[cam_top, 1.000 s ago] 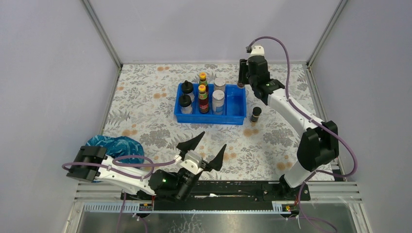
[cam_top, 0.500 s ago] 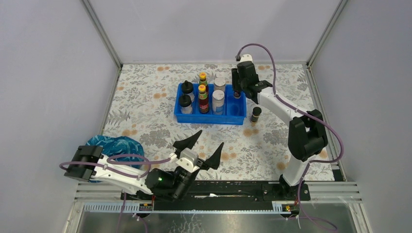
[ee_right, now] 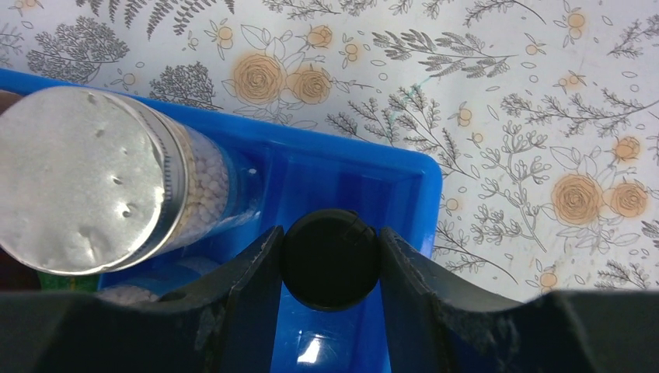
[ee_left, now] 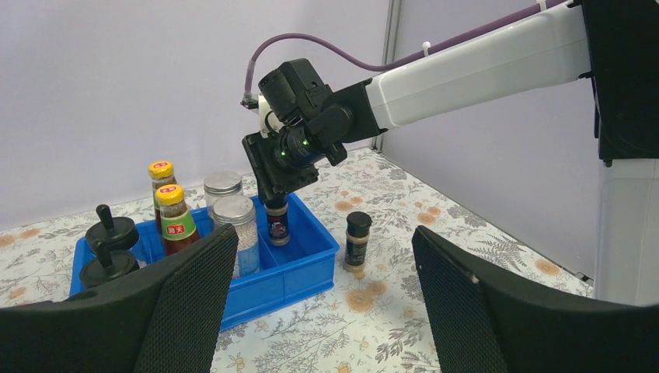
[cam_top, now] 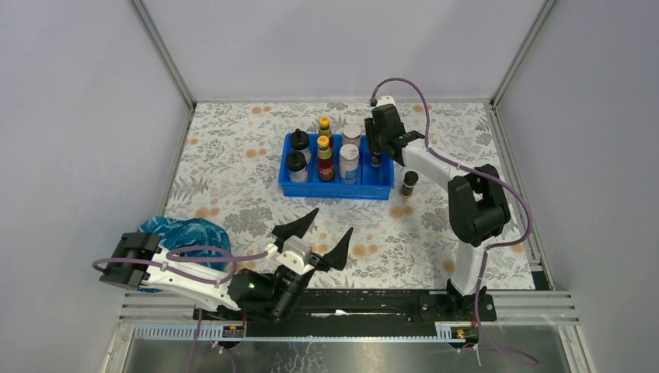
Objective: Organize the condiment bottles
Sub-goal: Place the bottle in the storage box.
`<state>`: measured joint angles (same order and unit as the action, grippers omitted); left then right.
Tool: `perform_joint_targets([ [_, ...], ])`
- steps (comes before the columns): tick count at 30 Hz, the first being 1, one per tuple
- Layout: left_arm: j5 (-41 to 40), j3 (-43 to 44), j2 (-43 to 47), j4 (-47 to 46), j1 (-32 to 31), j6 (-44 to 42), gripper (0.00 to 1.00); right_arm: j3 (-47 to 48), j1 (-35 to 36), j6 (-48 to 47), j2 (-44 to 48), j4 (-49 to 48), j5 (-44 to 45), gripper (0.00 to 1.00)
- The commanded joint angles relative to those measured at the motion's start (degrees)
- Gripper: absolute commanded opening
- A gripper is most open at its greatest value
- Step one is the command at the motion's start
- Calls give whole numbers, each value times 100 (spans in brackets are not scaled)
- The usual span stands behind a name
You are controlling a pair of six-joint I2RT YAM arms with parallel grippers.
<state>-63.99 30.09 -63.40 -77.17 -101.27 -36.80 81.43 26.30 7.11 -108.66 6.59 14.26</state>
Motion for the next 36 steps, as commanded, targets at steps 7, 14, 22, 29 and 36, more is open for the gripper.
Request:
perform_joint_targets([
  [7, -40, -117, 84, -132, -59, 20, 87, 523, 62, -117, -278, -352, -135, 0],
  [14, -9, -109, 56, -158, -59, -33, 87, 608, 59, -142, -398, -324, -122, 0],
  [22, -31, -141, 64, -183, -59, -65, 88, 586, 59, -119, -480, -321, -64, 5],
  [29, -38, -161, 91, -185, -57, -65, 88, 576, 55, -96, -473, -323, -67, 54],
  [36, -71, -161, 88, -176, -59, -48, 88, 538, 51, -114, -409, -325, -65, 66],
])
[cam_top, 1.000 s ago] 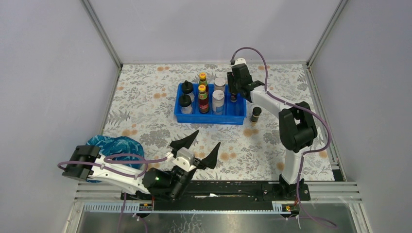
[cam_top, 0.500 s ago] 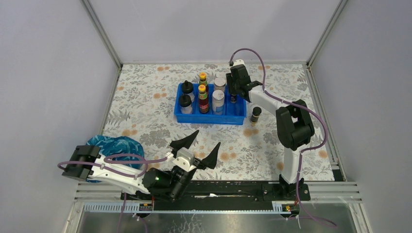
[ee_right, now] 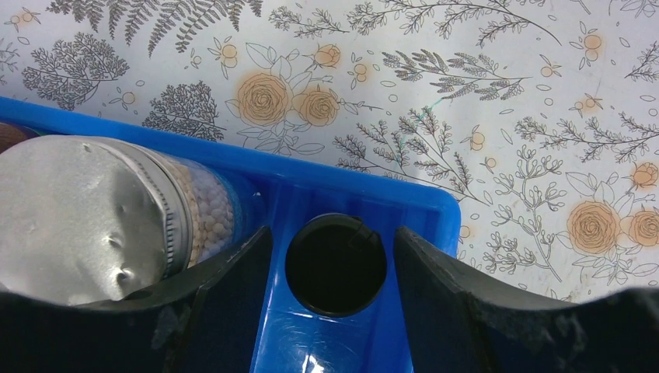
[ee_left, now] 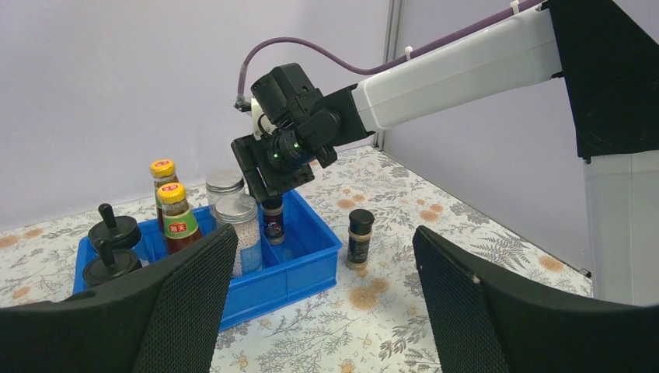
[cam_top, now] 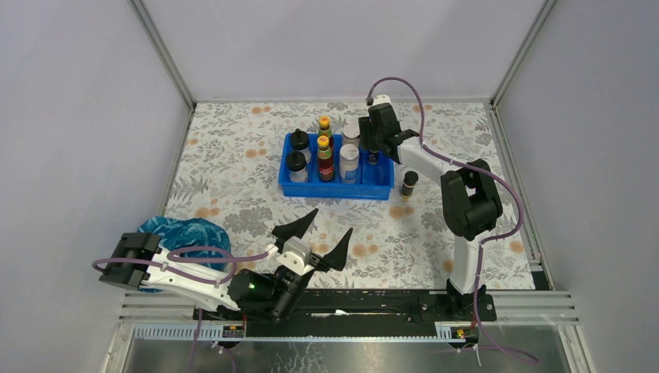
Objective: Organize the condiment bottles
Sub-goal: Place the bottle in the storage box.
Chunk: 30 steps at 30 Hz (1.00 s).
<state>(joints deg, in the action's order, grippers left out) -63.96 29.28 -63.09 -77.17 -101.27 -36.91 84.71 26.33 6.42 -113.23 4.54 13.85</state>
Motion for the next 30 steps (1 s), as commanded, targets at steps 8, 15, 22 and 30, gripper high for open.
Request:
perform_joint_targets([
  [8, -81, 21, 34, -11, -59, 18, 88, 212, 55, -86, 322, -126, -7, 68],
  [15, -91, 186, 80, 510, -59, 386, 88, -26, 69, -68, 1212, -173, 78, 68],
  [22, -39, 315, 366, 1473, -69, 1049, 89, -927, 126, 141, 2507, -148, 476, 68],
  [30, 117, 345, 756, 2543, -68, 1865, 89, -2517, 145, 474, 4038, 79, 1018, 69],
])
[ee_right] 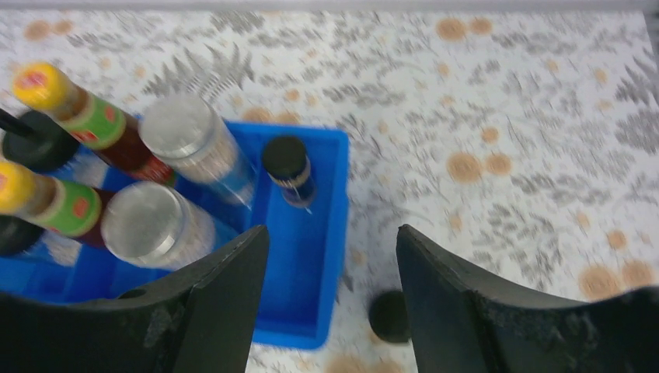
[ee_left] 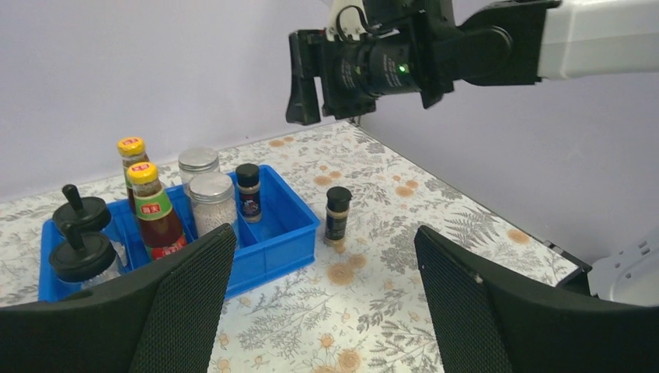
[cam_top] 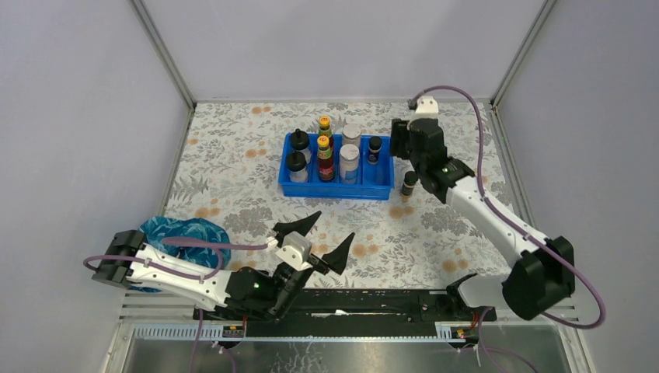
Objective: Organize the condiment bottles
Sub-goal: Pick up the bottle from the center of the board.
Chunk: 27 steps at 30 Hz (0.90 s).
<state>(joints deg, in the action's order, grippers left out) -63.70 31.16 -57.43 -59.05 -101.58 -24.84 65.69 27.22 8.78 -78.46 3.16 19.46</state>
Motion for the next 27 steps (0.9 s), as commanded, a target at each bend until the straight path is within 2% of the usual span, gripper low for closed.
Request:
perform_joint_targets([
  [1, 124, 158, 243, 856, -37, 781, 89, -811, 63, 293, 740, 243, 509, 69],
  [6, 292, 94, 461, 1123, -38, 1209, 90, -1601, 56, 586, 1425, 388, 625, 70],
  [11, 320, 117, 455, 1299, -37, 1372, 90, -1923, 59, 733, 1561, 429, 626, 71],
  [27, 341, -55, 777, 1607, -36, 1701, 90, -2148, 62, 889, 697, -33, 673, 71],
])
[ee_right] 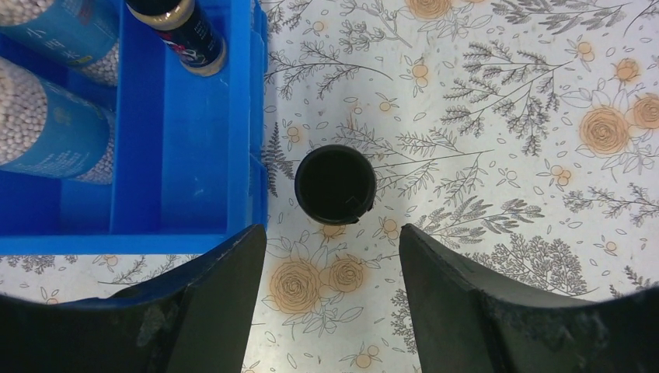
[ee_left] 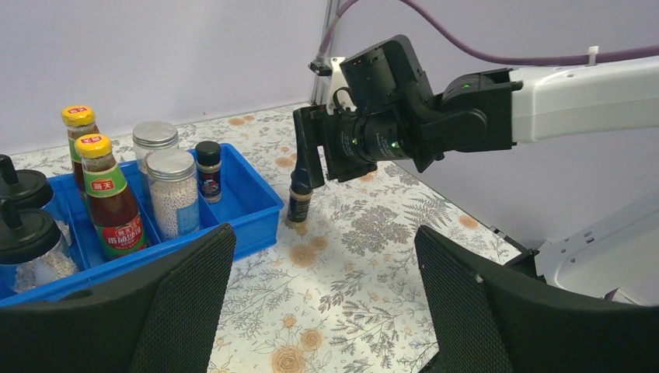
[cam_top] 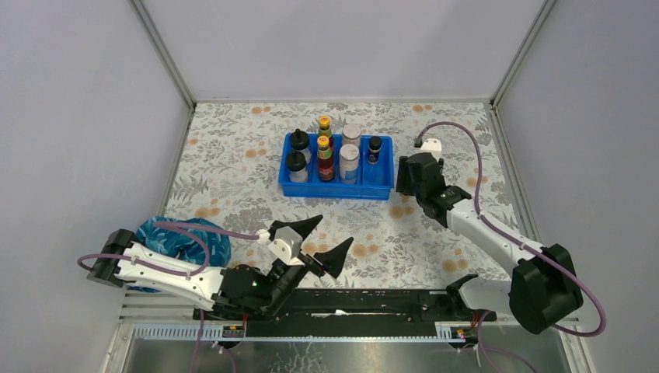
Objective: Organize the condiment bottles
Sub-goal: Pick up the bottle from the center of the board.
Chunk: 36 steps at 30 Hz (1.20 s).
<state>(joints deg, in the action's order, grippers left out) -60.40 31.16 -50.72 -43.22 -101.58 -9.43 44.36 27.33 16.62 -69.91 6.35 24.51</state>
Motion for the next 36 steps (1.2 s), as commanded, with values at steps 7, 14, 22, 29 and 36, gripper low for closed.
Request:
perform_joint_targets([
  [7, 4, -127, 186, 39, -37, 209, 90, 10, 44, 71, -418, -515, 199, 71],
  [14, 25, -178, 251, 42, -37, 243, 90, 83, 16, 11, -610, -590, 236, 71],
  [22, 34, -190, 257, 14, -37, 207, 90, 154, -83, -53, -845, -798, 157, 71],
  [29, 39, -189, 193, -140, -37, 79, 90, 210, -195, -132, -994, -879, 90, 70],
  [36, 54, -182, 97, -288, -37, -60, 90, 249, -298, -185, -1080, -947, -11, 67],
])
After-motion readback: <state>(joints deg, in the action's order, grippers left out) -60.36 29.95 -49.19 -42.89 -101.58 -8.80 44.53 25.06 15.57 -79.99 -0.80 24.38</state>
